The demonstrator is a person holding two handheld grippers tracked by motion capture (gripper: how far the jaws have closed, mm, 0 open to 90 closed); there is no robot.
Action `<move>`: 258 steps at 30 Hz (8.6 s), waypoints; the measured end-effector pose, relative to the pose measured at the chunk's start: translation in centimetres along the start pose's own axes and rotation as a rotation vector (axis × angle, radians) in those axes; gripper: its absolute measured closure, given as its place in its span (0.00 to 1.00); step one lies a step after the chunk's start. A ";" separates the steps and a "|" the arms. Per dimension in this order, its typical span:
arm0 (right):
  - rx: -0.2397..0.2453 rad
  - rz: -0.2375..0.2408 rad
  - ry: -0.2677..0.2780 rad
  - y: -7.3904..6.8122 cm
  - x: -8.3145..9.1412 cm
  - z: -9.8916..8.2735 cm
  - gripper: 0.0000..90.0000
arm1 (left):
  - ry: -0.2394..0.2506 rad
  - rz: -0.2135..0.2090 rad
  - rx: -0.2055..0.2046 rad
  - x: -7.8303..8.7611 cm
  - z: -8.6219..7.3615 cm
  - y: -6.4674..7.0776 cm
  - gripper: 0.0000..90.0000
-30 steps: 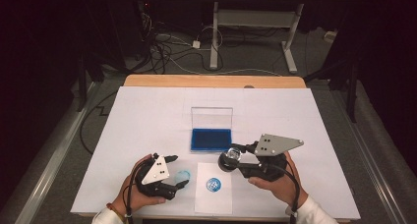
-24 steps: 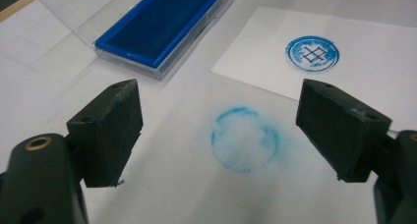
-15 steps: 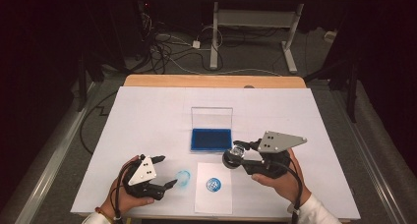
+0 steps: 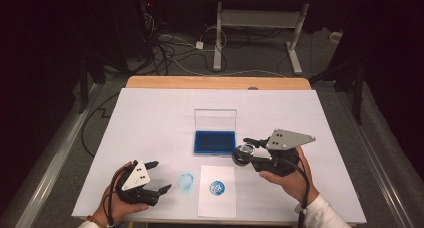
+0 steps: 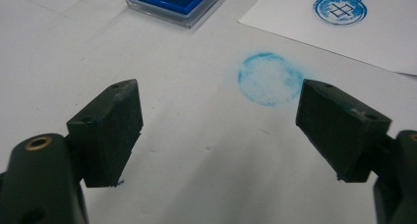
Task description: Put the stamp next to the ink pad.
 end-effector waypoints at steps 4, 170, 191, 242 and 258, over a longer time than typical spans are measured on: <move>-0.008 -0.020 -0.021 0.7 -0.3 -0.3 0.64 | -0.004 -0.010 -0.007 0.0 -0.2 0.1 0.19; 0.038 -0.268 -0.059 5.1 -2.0 -1.1 0.26 | -0.059 0.020 -0.021 -0.3 -0.4 -0.8 0.20; 0.096 -0.284 -0.055 3.8 0.5 -1.6 0.27 | -0.060 0.023 -0.029 -0.3 -0.3 -0.7 0.20; 0.081 -0.367 -0.034 3.9 5.7 -8.2 0.22 | -0.063 0.019 -0.031 -0.6 -0.1 -0.7 0.20; 0.024 -0.404 -0.063 4.1 6.9 -12.3 0.18 | -0.051 0.024 -0.013 -0.5 0.0 -1.0 0.20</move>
Point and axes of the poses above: each handheld gripper's, and its own axes: x roughly backward along the jaws, z roughly out of its top, y roughly to its right, the point moved 9 cm from there along -x, roughly forward along the jaws, and after that the axes turned 2 degrees about -z, right-handed, at the moved point
